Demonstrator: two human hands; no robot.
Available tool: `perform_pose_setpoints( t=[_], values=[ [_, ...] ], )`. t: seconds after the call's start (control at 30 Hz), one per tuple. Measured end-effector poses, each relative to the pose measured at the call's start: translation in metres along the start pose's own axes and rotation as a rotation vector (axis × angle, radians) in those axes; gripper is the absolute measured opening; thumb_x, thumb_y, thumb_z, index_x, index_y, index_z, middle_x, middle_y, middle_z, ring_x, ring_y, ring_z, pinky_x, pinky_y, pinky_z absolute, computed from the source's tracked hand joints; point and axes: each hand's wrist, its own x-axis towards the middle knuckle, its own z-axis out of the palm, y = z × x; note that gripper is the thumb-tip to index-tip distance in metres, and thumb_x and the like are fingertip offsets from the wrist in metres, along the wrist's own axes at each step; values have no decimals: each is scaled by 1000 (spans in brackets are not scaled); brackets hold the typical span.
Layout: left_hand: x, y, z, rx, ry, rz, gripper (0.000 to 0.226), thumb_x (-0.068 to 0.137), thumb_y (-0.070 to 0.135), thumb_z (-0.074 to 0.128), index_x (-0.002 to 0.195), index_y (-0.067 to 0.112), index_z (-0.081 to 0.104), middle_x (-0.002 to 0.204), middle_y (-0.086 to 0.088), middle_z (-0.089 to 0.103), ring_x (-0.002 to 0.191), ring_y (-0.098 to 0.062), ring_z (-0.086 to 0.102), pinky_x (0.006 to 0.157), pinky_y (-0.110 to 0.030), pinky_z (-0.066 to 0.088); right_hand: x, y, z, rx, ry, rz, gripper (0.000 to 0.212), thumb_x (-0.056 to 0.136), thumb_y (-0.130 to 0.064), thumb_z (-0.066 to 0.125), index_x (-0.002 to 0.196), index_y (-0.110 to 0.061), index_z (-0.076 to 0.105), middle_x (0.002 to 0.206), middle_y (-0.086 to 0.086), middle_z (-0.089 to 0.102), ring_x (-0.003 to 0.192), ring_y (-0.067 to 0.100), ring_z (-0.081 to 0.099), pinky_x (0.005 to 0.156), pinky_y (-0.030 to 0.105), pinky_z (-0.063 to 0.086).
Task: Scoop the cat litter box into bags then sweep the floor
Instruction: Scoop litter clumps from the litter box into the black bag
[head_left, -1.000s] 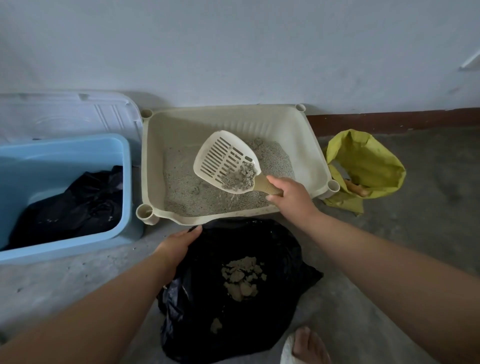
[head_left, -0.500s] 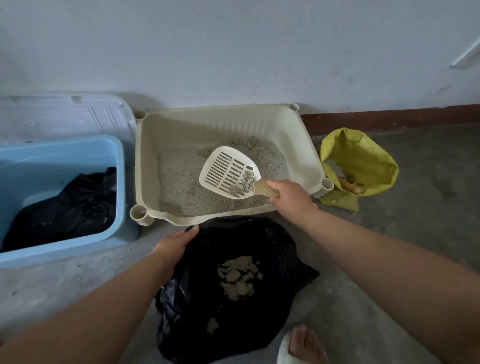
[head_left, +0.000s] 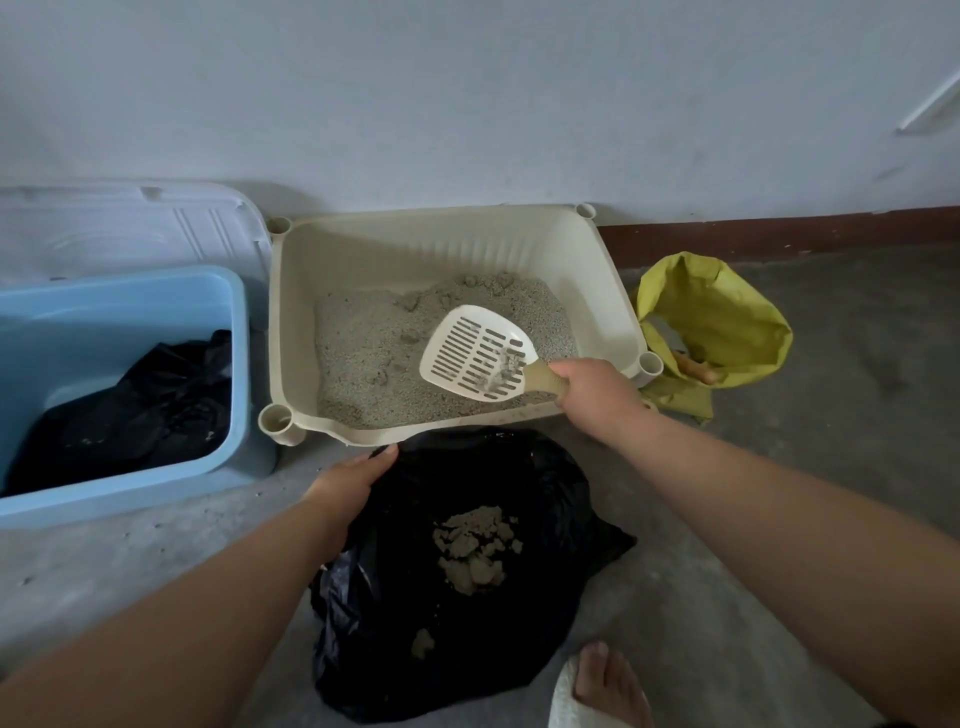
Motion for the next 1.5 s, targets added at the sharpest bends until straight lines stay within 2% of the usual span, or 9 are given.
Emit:
perform_pose_setpoints(
  t=[0.17, 0.33, 0.5, 0.63, 0.87, 1.07, 1.17, 1.3, 1.5],
  values=[
    [4, -1, -2, 25, 11, 6, 35, 86, 42, 66, 111, 18, 69, 104, -11, 73, 95, -30, 69, 94, -43, 52, -5, 5, -5, 110, 52, -19, 25, 83, -7, 54, 102, -17, 66, 89, 5, 64, 86, 25, 59, 75, 41, 51],
    [8, 0, -2, 18, 14, 9, 37, 85, 42, 67, 112, 17, 69, 105, -11, 73, 98, -29, 69, 98, -47, 50, -24, 10, 0, 194, 114, -122, 48, 87, -16, 65, 134, -22, 55, 125, 1, 59, 116, 20, 52, 98, 29, 38],
    [9, 1, -1, 2, 17, 0, 38, 83, 40, 70, 111, 15, 70, 103, -15, 73, 96, -32, 69, 95, -51, 51, -51, 21, 25, -113, 293, -489, 24, 73, -9, 74, 94, -18, 68, 84, 0, 63, 74, 25, 62, 64, 36, 52],
    [10, 0, -2, 11, 23, 14, 38, 85, 42, 67, 113, 16, 68, 106, -11, 73, 99, -30, 68, 97, -50, 50, -61, 22, 43, -345, 308, -585, 25, 64, -10, 78, 82, -20, 64, 71, -1, 51, 55, 22, 53, 45, 31, 37],
    [8, 0, 1, -36, 6, 10, 31, 88, 36, 65, 110, 15, 68, 103, -13, 72, 91, -29, 69, 91, -44, 53, -55, 26, 40, -187, 312, -507, 11, 77, -14, 62, 87, -16, 66, 76, 3, 54, 64, 28, 58, 50, 36, 47],
    [6, -1, -4, -29, 10, 1, 37, 82, 41, 70, 111, 19, 69, 104, -9, 73, 97, -29, 69, 98, -47, 50, -28, 12, 3, 65, 47, -123, 30, 81, -26, 68, 110, -28, 63, 93, -5, 57, 94, 20, 58, 77, 34, 49],
    [5, -1, -6, -12, 6, -13, 41, 77, 43, 75, 110, 20, 71, 103, -9, 74, 97, -30, 69, 96, -48, 51, 3, 3, -27, -49, -39, -12, 50, 79, -25, 70, 126, -27, 53, 105, 1, 63, 94, 24, 60, 78, 36, 52],
    [2, 1, -4, 13, -19, -24, 29, 80, 36, 74, 103, 18, 72, 100, -11, 74, 95, -30, 70, 97, -45, 51, 46, -8, -44, -420, -123, 34, 23, 81, -21, 64, 103, -17, 64, 77, -1, 52, 79, 25, 55, 70, 33, 50],
    [4, 4, -7, 109, -86, -11, 41, 74, 46, 74, 107, 23, 72, 104, -6, 74, 98, -27, 70, 100, -45, 49, 75, -30, -26, -477, -199, 120, 7, 83, -11, 59, 88, -14, 55, 71, 1, 52, 63, 18, 52, 60, 30, 42]
  ],
)
